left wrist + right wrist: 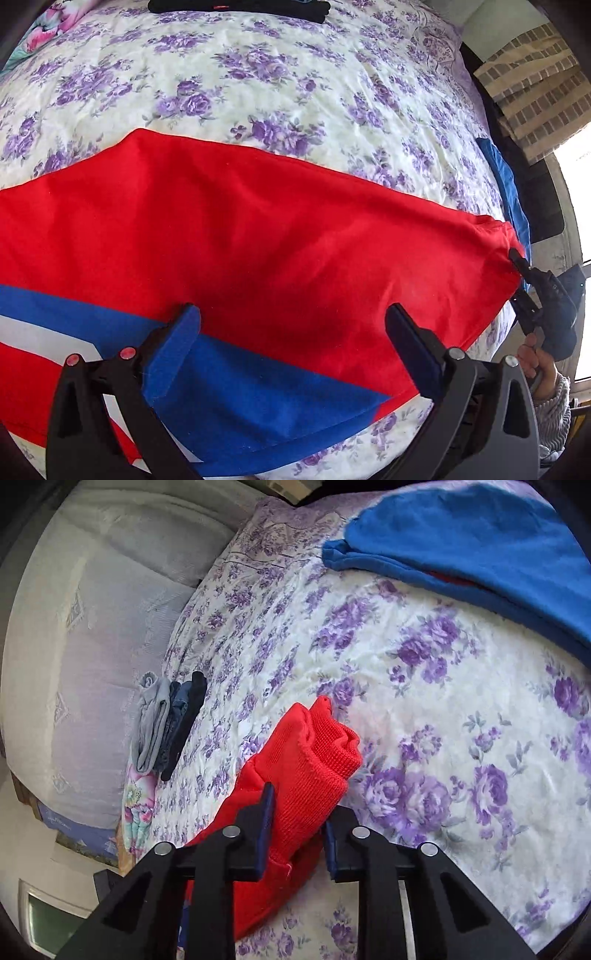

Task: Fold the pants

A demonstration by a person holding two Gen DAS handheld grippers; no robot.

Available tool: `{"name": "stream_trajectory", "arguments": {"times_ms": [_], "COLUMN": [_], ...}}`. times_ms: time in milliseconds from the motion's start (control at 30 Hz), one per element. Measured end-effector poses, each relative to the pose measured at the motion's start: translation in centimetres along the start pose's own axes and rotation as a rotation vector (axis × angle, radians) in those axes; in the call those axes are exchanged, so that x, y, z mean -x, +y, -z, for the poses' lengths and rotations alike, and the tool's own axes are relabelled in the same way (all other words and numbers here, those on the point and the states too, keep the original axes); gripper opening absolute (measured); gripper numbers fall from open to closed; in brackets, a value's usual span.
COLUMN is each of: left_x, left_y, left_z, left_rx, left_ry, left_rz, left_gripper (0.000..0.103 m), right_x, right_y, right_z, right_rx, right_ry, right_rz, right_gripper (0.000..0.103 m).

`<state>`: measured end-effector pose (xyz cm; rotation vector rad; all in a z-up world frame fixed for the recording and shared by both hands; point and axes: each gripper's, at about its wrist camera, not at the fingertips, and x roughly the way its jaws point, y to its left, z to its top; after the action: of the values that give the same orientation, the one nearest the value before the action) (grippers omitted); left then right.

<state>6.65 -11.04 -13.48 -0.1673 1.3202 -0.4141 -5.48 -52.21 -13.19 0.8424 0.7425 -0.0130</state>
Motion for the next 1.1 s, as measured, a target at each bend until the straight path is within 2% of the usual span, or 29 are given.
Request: {"name": "stream_trajectory", "arguments": {"times_ms": [100, 233, 333, 400, 500, 567, 700, 733, 800, 833, 967, 1100], "left_x": [1.0, 3.7, 3.2, 2.0, -0.7, -2.2, -1.2, -0.3, 2.5, 3.9, 9.6, 13.6], "left_y": [-0.5, 0.9, 1.3, 0.3, -1.5, -1.3, -0.1, 0.7, 2.9, 4.1, 10.1, 15.2], "left_z": [0.1, -0.4, -2.8, -4.5, -5.2, -5.2, -5.0, -4.9, -4.4, -3.9, -1.0, 3.7], "left_rx": [-0.029, 0.028, 0.064, 0.019, -0.089, -0.085, -0.031, 0.003, 0.088, 0.123, 0.263, 0.394], "left_ry": [-0.037, -0.163, -0.157, -0.131, -0.108, -0.099, -0.132, -0.145, -0.204, -0.233, -0.328, -0.376], "left_rz": [-0.093, -0.079, -0.061, -0.067, -0.259, -0.329, -0.326, -0.304, -0.204, -0.186, -0.179, -0.181], "left_gripper": [0.098, 0.098, 0.098, 0.098, 0.098, 0.099, 0.099, 0.098, 0.098, 0.098, 0.098, 0.098], "right_x": [1.4, 2.8, 2.8, 2.8, 2.9, 3.2, 4.0, 4.0, 4.0, 3.8, 1.9, -3.1], "right_y": [2.9, 6.9, 9.7, 11.1, 12.9, 13.9, 16.0, 16.7, 18.4, 19.6, 24.9, 29.4], "right_z": [-0.5, -0.9, -0.8, -0.5, -0.1, 0.4, 1.3, 1.6, 2.3, 2.7, 5.6, 11.0], "right_rx": [0.096, 0.192, 0.252, 0.266, 0.284, 0.299, 0.325, 0.336, 0.377, 0.407, 0.59, 0.833], "right_ry": [-0.02, -0.031, -0.016, -0.016, -0.018, -0.021, -0.018, -0.014, -0.004, 0.004, 0.057, 0.177], "right_rz": [0.006, -0.023, -0.053, -0.071, -0.094, -0.107, -0.143, -0.155, -0.18, -0.194, -0.24, -0.233], "right_gripper": [0.021, 0.021, 0.021, 0.021, 0.021, 0.021, 0.02, 0.02, 0.019, 0.019, 0.019, 0.017]}}
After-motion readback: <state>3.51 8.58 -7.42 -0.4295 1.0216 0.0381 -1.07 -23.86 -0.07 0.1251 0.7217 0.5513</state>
